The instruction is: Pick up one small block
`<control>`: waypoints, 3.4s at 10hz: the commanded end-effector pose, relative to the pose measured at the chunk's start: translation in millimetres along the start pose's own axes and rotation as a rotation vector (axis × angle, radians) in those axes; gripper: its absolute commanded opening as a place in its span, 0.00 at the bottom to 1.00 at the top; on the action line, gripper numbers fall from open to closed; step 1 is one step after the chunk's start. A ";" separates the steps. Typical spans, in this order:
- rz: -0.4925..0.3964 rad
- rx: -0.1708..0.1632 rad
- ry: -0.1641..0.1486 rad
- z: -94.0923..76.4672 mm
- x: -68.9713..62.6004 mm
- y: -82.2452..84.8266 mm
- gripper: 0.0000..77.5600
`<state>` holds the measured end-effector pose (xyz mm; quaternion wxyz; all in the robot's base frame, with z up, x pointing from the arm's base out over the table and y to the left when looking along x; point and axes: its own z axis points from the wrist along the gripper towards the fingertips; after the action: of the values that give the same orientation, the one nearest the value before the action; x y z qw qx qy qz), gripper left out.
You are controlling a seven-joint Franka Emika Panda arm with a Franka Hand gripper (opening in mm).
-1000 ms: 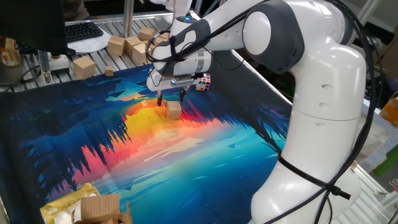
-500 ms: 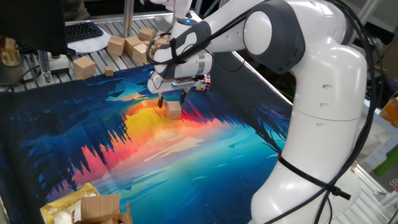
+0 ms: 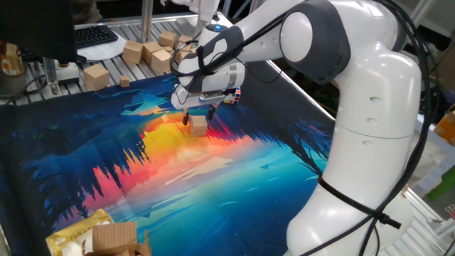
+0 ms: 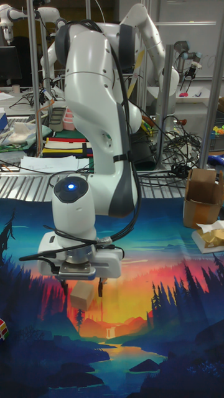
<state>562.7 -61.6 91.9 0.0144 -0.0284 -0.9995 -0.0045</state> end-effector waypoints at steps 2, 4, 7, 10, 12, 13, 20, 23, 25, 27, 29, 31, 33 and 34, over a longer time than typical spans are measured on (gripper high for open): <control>0.010 -0.001 -0.009 1.4 4.1 2.4 1.00; 0.011 -0.007 -0.009 1.4 4.1 2.4 1.00; 0.015 -0.016 -0.007 1.3 4.1 2.3 1.00; 0.031 -0.016 -0.012 1.2 4.1 2.3 0.01; 0.031 -0.016 -0.012 1.2 4.1 2.3 0.01; 0.031 -0.016 -0.012 1.2 4.1 2.3 0.01; 0.031 -0.016 -0.012 1.2 4.1 2.3 0.01; 0.031 -0.016 -0.012 1.2 4.1 2.3 0.01; 0.131 -0.052 -0.008 -30.3 10.5 1.9 0.01; 0.139 -0.058 -0.010 -40.1 11.3 7.9 0.01; 0.139 -0.070 -0.014 -46.9 12.1 11.4 0.01; 0.141 -0.072 -0.014 -58.7 13.2 16.8 0.01; 0.158 -0.076 -0.007 -79.9 15.5 27.1 0.01; 0.169 -0.078 -0.006 -88.7 16.4 32.6 0.01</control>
<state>550.8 -37.2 169.9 0.0106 -0.1041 -0.9937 -0.0391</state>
